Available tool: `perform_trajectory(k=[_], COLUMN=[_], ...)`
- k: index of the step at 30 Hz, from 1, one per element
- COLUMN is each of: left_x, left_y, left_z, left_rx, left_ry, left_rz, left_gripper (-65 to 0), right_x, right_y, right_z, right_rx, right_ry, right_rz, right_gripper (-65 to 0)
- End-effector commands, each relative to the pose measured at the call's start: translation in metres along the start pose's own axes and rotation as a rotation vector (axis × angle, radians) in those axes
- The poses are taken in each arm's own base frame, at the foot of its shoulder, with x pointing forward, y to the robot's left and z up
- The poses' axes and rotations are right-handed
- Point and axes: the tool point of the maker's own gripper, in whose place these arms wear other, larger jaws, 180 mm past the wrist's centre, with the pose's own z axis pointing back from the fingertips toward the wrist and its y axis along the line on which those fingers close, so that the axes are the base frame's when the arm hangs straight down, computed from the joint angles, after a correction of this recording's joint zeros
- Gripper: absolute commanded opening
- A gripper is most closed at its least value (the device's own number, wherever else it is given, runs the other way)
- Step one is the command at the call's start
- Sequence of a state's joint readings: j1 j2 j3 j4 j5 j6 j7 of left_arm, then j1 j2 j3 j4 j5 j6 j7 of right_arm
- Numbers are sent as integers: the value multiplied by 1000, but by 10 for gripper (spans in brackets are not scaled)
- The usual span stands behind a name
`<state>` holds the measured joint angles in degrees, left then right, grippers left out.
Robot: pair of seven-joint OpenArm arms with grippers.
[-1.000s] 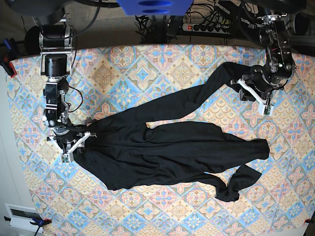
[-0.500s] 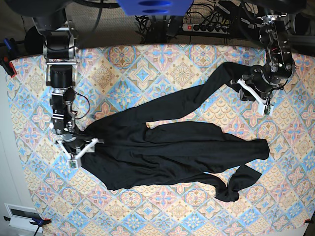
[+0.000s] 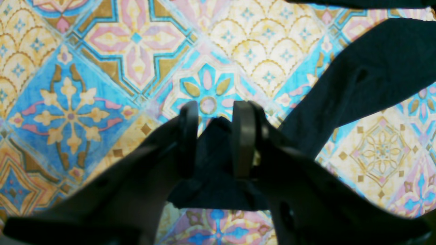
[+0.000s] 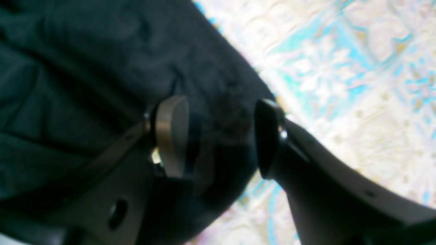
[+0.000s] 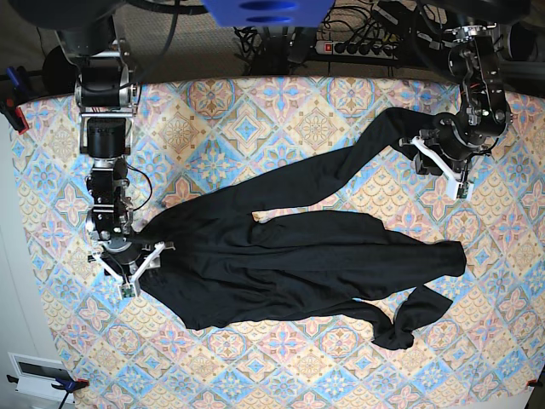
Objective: Layout the t-shirt on the table in an organized manner, then fold the t-shirt properly
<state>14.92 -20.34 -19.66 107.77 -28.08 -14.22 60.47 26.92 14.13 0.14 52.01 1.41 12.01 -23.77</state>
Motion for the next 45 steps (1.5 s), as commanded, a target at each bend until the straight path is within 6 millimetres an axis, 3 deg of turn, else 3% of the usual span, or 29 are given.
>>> perform_trajectory(k=[1,11,16,18,20,25,33,37,41,43,45], left_x=[13,13,13,13,13,13,12,12,12,12,12], left_y=[3,3,4,4,4,4,2,2,2,2,2], left_z=[5,5,5,5,5,5,4,4,4,4,4], left_rx=[6,8,8,8,8,8,4,4,4,4,4], left_ry=[-43,-44,-42,-42,-42,-41,-38,-38,-38,-38,-37], left_rz=[-19,-18,-19,-19,-19,-19,-21,-21,-21,-21,-21], left_gripper=[-476,-476,-476,-476,-476,-476,-476,-476,-476,-476,-476], right_x=[25,22,22,11,-6,-9,-10,-20,-40,-39,-40], right_y=[-11,-11,-12,-9,-5,-11,-12,-12,-11,-12,-11], right_z=[3,3,3,4,5,6,5,3,-1,-1,0], right_rx=[-21,-22,-23,-19,-12,-54,-64,-62,-56,-57,-57], right_ry=[-62,-56,-58,-41,-12,-7,-4,23,69,67,70], right_rz=[5,5,4,5,10,-7,-10,-17,-28,-29,-28], right_gripper=[-378,-634,-636,-622,-575,-436,-429,-456,-576,-641,-650])
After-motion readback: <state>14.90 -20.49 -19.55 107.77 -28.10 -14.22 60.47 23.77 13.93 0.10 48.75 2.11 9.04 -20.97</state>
